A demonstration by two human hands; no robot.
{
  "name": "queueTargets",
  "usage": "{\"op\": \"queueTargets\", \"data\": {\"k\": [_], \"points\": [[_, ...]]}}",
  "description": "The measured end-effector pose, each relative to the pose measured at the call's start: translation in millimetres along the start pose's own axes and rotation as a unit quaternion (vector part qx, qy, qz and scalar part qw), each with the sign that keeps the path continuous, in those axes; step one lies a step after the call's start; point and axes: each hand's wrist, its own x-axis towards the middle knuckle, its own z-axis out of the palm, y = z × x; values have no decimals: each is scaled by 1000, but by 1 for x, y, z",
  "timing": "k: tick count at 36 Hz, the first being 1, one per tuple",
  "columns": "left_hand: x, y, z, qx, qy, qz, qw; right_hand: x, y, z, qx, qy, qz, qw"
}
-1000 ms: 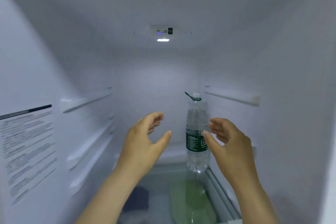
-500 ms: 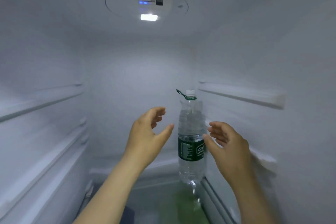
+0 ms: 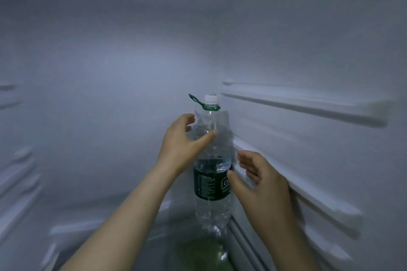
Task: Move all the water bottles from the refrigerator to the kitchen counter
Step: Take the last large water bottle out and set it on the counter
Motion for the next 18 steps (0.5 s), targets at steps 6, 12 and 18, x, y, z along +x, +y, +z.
{"op": "queueTargets", "data": {"k": [6, 12, 18], "points": [[18, -4, 15, -49, 4, -8, 999, 4, 8, 3, -41, -5, -1, 999], [21, -10, 20, -87, -32, -13, 996, 4, 15, 8, -73, -8, -4, 997], [16, -12, 20, -120, -19, 1, 993, 0, 19, 8, -91, -11, -3, 996]]}}
